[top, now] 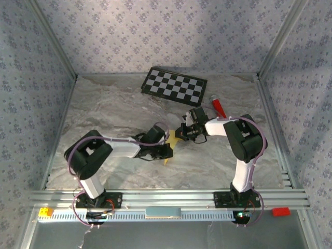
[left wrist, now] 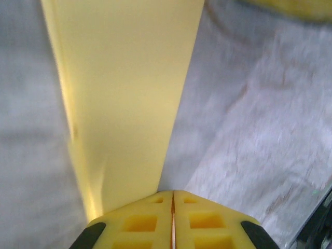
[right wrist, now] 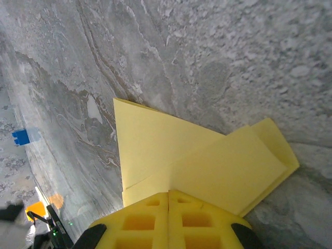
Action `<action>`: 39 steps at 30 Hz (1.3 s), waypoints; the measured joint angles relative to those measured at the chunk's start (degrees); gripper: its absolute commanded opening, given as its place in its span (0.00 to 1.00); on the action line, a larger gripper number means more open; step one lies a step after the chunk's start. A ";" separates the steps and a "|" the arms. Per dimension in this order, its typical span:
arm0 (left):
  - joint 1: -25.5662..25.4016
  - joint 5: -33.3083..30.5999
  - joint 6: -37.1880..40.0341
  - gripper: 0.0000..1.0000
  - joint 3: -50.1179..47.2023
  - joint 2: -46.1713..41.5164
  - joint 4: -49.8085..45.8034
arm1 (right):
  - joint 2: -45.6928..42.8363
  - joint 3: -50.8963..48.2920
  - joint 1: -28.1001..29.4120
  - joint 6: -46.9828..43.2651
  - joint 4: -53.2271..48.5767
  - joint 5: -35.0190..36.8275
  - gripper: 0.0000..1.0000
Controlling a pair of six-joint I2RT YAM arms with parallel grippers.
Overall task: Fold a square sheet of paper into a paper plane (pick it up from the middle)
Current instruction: Fold the wing for the fifth time at the center of the table.
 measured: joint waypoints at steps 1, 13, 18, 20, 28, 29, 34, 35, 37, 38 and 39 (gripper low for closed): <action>-0.70 -0.13 -0.26 0.11 -1.36 -1.25 -0.07 | 0.00 0.00 -0.07 0.00 -0.02 -0.09 0.00; -4.24 -3.61 -2.25 0.13 -12.72 -19.17 -8.22 | 0.00 0.26 -0.20 -0.76 -0.07 -0.83 0.05; 0.66 -3.98 -1.42 0.14 -12.39 -23.17 -9.11 | -1.97 0.57 0.72 -2.10 -1.22 0.37 0.11; 4.04 -3.54 -0.87 0.15 -11.69 -22.53 -9.38 | -4.79 0.50 1.01 -2.38 -1.99 1.84 0.12; 10.45 -0.50 0.85 0.26 -5.29 -14.38 -8.61 | -16.24 -6.25 -0.94 -0.96 -0.66 6.45 0.16; 10.51 -0.11 0.79 0.26 -4.79 -13.44 -8.37 | -16.35 -7.32 -1.03 -0.61 -0.63 6.64 0.16; 10.54 1.60 0.68 0.25 -2.16 -7.82 -6.60 | -16.37 -12.15 -0.68 1.75 -0.48 6.95 0.17; 10.54 1.73 0.68 0.24 -1.90 -6.95 -6.14 | -16.37 -12.44 -0.50 2.05 -0.44 6.95 0.17; 10.54 2.14 0.50 0.22 -1.31 -5.27 -5.75 | -16.37 -12.59 -0.04 2.69 -0.20 6.97 0.17; 10.56 2.32 0.42 0.21 -1.07 -4.59 -5.57 | -16.37 -12.59 0.13 2.93 0.15 6.97 0.17; 10.56 2.40 0.28 0.21 -0.74 -3.87 -5.40 | -16.37 -12.59 0.31 3.10 0.46 6.97 0.17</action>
